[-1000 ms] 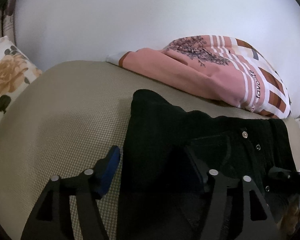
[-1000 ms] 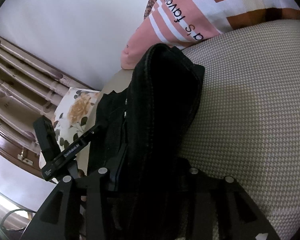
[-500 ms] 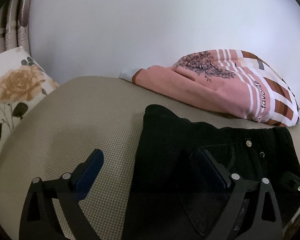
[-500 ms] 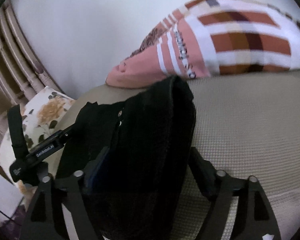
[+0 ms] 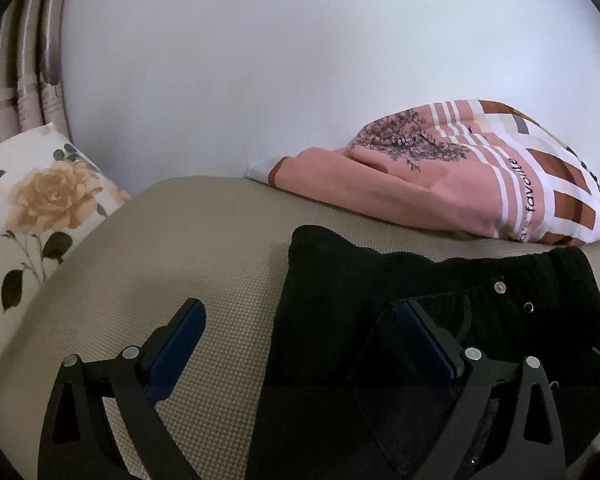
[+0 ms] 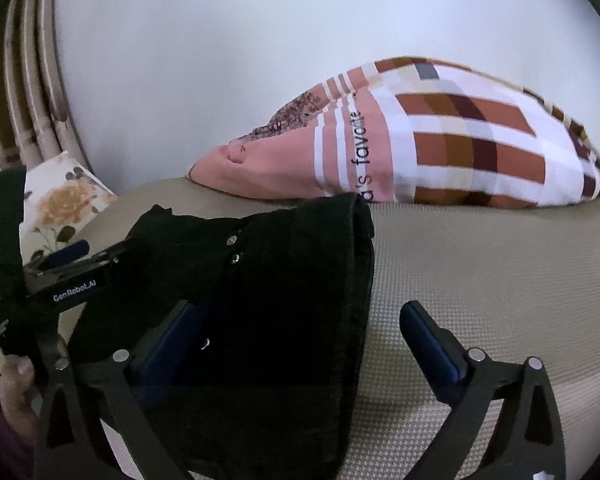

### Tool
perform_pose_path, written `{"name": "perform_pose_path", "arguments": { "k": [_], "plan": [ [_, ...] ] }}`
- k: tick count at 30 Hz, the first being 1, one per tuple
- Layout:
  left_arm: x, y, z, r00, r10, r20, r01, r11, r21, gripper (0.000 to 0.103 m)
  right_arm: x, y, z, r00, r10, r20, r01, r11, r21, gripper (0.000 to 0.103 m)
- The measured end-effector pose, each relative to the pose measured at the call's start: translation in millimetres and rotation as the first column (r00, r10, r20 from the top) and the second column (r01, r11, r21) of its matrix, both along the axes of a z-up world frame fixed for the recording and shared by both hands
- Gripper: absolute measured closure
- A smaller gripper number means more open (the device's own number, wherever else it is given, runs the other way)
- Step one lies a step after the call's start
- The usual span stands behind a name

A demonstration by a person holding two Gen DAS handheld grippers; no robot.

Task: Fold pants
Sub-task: 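Open both grippers and lift them off the folded trousers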

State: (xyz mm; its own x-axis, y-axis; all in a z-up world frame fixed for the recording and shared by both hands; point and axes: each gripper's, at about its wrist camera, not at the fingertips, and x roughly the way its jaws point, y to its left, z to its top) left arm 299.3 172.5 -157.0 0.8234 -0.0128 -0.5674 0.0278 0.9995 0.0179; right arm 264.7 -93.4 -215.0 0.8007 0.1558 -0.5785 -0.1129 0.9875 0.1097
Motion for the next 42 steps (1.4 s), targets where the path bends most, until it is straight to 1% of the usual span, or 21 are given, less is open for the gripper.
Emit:
{"name": "perform_pose_path", "arguments": {
  "k": [11,18,22,26,28,31,42],
  "plan": [
    [-2.7,-4.2,2.0,1.000,0.004,0.023,-0.005,1.000,0.028,0.004,-18.3,23.1,9.7,0.995,0.009,0.104,0.006,0.989,-0.145,0.000],
    [-4.0,-5.8,2.1,1.000,0.006,0.030,-0.007,0.999,0.036,0.004,-18.1,22.9,10.7,0.994,-0.006,0.111,0.023,0.987,-0.156,0.000],
    [-4.4,-6.0,1.9,1.000,0.006,0.031,-0.008,0.999,0.037,0.004,-21.1,23.3,12.2,0.992,-0.009,0.129,0.030,0.987,-0.161,0.000],
    [-4.5,-6.3,1.8,0.999,0.006,0.031,-0.007,0.999,0.037,0.004,-24.1,29.9,12.9,0.990,0.009,0.139,0.018,0.982,-0.189,0.000],
    [-4.6,-6.4,1.8,0.999,0.006,0.031,-0.008,0.999,0.037,0.004,-26.2,31.9,13.8,0.988,0.004,0.151,0.027,0.979,-0.204,0.000],
    [-4.8,-6.6,1.7,0.999,0.006,0.031,-0.007,0.999,0.037,0.004,-30.0,31.9,15.2,0.985,0.000,0.174,0.036,0.978,-0.206,0.000],
    [-5.8,-7.5,2.0,0.999,0.009,0.038,-0.010,0.999,0.041,0.003,-29.3,31.9,14.7,0.983,-0.011,0.182,0.049,0.977,-0.208,0.000]
  ]
}}
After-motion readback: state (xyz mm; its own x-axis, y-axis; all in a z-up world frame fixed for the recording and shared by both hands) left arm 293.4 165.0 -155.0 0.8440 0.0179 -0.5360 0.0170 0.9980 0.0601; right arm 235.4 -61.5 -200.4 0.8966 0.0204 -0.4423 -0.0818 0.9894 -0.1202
